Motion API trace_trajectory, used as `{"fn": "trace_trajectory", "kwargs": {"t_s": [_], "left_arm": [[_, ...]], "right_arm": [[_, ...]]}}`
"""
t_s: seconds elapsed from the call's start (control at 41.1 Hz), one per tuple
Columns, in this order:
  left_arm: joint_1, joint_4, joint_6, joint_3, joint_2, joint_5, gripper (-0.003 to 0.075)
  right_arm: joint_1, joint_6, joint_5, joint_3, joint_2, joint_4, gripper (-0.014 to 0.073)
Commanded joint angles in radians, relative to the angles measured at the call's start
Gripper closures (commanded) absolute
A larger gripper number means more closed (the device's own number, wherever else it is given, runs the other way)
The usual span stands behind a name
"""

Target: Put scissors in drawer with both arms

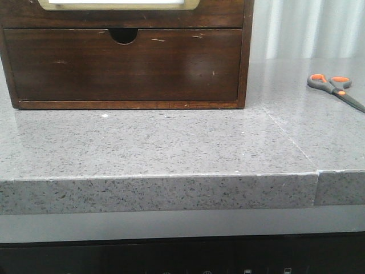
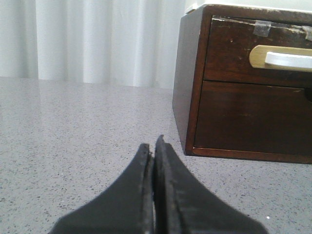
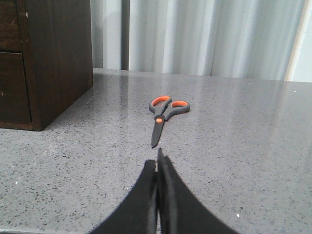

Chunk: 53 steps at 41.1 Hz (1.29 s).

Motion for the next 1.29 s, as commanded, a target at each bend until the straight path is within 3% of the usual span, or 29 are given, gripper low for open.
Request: {"fn": "trace_trajectory", "kwargs": {"t_s": [0.0, 0.779, 0.973, 1.265], "left_arm": [[-0.005, -0.006, 0.003, 0.025, -0.018, -0.087, 0.0741], [-0.005, -0.006, 0.003, 0.025, -0.018, -0.087, 0.0741], [-0.005, -0.006, 0.003, 0.025, -0.018, -0.087, 0.0741], [-0.005, -0.006, 0.003, 0.025, -0.018, -0.089, 0.0741]], "right_arm": [[0.0, 0.0, -0.08, -0.001, -0.016, -0.01, 0.0716], [0.0, 0.0, -0.08, -0.001, -0.016, -0.01, 0.0716], [-0.001, -0.032, -0.158, -0.001, -0.016, -0.048, 0.0716], [-0.001, -0.032, -0.16, -0.001, -0.016, -0.048, 0.0716]]}}
